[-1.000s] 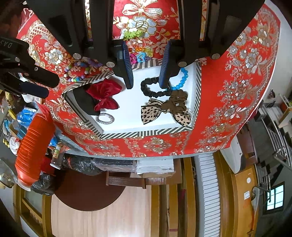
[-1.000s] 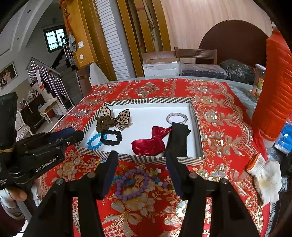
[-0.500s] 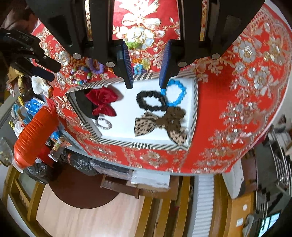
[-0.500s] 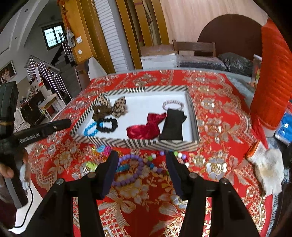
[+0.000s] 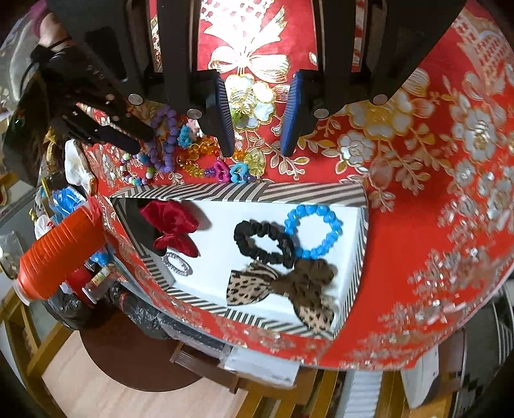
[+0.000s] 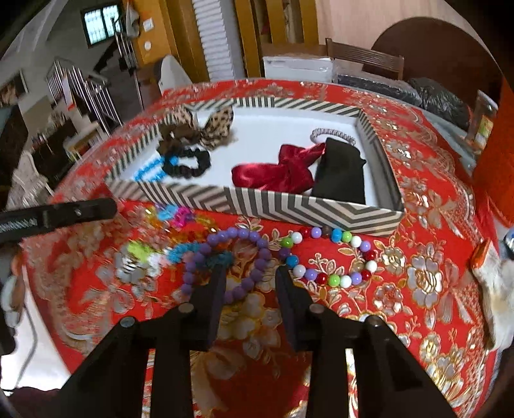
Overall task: Organize jewelry
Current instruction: 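Grasp the rainbow beaded bracelet with the left tool while the right tool grasps the purple beaded bracelet, then carry the rainbow bracelet with the left tool while the right tool carries the purple bracelet over the tray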
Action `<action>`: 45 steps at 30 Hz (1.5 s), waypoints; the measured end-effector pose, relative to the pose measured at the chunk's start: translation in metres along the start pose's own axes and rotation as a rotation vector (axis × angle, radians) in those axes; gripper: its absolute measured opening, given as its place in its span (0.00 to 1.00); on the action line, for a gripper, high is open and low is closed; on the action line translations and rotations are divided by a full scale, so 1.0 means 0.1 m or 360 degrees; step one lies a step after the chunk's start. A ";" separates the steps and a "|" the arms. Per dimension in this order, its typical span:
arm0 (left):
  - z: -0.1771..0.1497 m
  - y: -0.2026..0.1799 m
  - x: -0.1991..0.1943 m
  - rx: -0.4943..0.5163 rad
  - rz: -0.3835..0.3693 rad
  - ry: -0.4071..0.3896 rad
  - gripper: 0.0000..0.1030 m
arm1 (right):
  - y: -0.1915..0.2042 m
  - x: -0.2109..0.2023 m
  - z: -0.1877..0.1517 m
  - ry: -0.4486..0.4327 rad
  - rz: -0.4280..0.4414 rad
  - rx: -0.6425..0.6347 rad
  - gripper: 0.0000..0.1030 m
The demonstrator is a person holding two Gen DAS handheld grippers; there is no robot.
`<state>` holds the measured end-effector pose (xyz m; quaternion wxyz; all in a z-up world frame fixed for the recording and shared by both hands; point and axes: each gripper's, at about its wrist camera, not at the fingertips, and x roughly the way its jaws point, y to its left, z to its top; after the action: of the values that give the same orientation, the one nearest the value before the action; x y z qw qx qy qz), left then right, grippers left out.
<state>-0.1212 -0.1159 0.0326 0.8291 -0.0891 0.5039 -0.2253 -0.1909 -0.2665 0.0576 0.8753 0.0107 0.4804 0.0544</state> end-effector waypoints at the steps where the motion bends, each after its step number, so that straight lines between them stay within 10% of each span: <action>1: 0.00 0.00 0.02 -0.0015 -0.0004 0.0003 0.28 | 0.00 0.03 0.00 0.0008 -0.0006 -0.0002 0.32; 7: 0.07 -0.01 0.19 -0.0123 -0.0016 -0.0006 0.31 | 0.00 0.08 0.00 -0.0007 -0.0029 -0.0013 0.32; 13: 0.13 -0.09 0.36 -0.0124 0.0051 -0.0001 0.31 | -0.03 0.05 -0.04 -0.0002 -0.0044 -0.0020 0.10; 17: 0.15 -0.08 0.37 -0.0130 0.0052 -0.0016 0.31 | -0.09 0.02 -0.06 0.0002 0.0012 0.0029 0.09; 21: 0.13 -0.06 0.40 -0.0104 0.0047 -0.0009 0.09 | -0.14 0.03 -0.05 -0.0028 0.0058 0.0079 0.13; 45: 0.32 -0.26 -0.44 0.0051 -0.0053 -0.0188 0.06 | -0.11 -0.70 0.17 -0.0291 0.0239 0.0121 0.09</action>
<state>-0.1180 -0.1212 0.0926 0.8548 -0.0972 0.4488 -0.2416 -0.2130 -0.2841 0.1246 0.9078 0.0846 0.3982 0.1004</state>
